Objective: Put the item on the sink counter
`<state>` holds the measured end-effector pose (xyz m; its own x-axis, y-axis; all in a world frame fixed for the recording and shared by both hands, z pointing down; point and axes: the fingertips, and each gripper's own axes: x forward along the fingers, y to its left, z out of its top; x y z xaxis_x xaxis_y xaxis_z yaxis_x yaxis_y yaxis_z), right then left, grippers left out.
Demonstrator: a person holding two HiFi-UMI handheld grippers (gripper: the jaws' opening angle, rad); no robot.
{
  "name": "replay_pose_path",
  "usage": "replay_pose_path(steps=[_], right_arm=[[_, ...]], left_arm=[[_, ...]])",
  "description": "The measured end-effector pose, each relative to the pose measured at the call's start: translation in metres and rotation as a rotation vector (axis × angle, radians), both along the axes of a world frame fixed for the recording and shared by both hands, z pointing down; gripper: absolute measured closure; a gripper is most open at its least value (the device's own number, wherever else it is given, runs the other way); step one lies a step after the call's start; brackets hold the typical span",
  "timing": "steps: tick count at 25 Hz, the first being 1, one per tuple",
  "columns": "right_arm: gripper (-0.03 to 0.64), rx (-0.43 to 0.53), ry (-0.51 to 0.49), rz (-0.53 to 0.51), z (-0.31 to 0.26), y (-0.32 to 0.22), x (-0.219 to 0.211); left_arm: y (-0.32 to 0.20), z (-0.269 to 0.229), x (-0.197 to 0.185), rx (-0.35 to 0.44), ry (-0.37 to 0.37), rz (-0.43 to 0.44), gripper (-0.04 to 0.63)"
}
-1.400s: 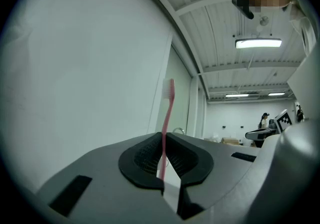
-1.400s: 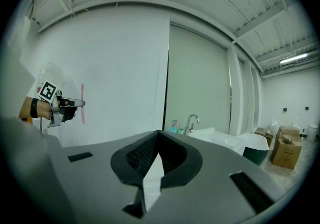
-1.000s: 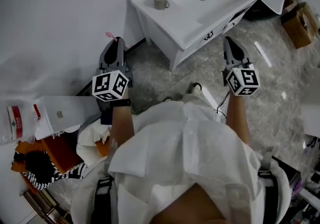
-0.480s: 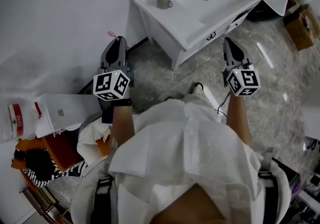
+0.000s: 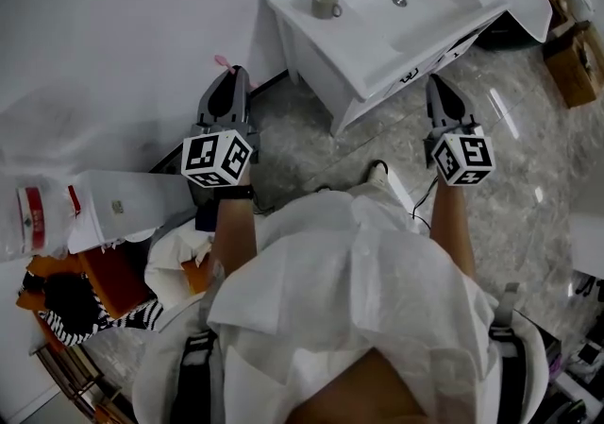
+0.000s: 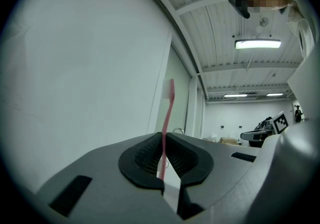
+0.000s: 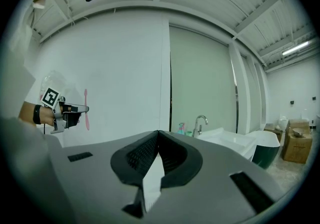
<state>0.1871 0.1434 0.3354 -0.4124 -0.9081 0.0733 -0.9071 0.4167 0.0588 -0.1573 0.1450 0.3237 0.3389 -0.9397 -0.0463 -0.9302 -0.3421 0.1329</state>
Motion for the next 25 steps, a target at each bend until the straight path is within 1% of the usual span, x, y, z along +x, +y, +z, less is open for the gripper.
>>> replay_pose_path(steps=[6, 12, 16, 20, 25], right_arm=[[0.607, -0.012, -0.003, -0.008, 0.003, -0.010, -0.010], [0.607, -0.043, -0.005, -0.009, 0.014, -0.042, -0.006], [0.607, -0.057, -0.009, -0.014, 0.019, -0.075, 0.000], [0.607, -0.066, -0.017, -0.032, 0.022, -0.119, 0.004], [0.607, -0.086, -0.028, -0.065, 0.026, -0.171, 0.011]], left_arm=[[-0.010, 0.001, -0.004, -0.008, 0.006, 0.010, 0.566], [-0.039, 0.011, 0.003, -0.036, 0.010, 0.020, 0.566], [-0.066, 0.013, 0.012, -0.048, 0.013, 0.020, 0.566], [-0.102, 0.016, 0.021, -0.065, 0.013, 0.021, 0.566], [-0.149, 0.016, 0.042, -0.077, 0.003, 0.031, 0.566]])
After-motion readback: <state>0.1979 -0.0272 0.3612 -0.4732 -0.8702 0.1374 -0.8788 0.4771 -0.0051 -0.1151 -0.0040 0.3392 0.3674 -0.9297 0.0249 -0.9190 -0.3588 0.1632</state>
